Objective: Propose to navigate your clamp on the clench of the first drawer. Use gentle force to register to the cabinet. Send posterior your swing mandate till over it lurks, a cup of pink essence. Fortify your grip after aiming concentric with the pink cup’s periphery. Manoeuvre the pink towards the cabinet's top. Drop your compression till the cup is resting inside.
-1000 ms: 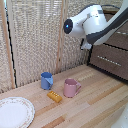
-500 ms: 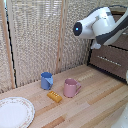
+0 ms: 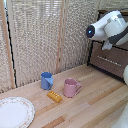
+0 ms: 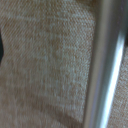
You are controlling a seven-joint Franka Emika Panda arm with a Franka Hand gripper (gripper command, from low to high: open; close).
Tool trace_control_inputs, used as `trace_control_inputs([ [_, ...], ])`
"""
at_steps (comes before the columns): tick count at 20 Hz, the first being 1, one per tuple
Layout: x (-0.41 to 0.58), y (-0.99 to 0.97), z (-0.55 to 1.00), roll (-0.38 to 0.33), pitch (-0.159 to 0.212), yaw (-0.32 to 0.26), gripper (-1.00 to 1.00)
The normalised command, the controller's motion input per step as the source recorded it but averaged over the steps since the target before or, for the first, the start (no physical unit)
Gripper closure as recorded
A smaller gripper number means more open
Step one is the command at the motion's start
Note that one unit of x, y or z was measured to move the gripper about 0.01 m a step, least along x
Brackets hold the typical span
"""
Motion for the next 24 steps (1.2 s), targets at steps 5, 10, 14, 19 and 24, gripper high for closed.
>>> trace_control_inputs([
  [5,0.001,-0.10,0.00,0.029,0.007,0.031,1.00],
  [10,0.000,-0.03,-0.02,0.000,0.000,0.069,1.00],
  [14,-0.013,0.00,0.00,0.014,-0.003,0.081,1.00],
  [19,-0.014,0.11,0.04,0.024,-0.039,-0.038,1.00],
  [24,-0.026,0.53,0.09,0.147,-0.018,-0.188,1.00],
])
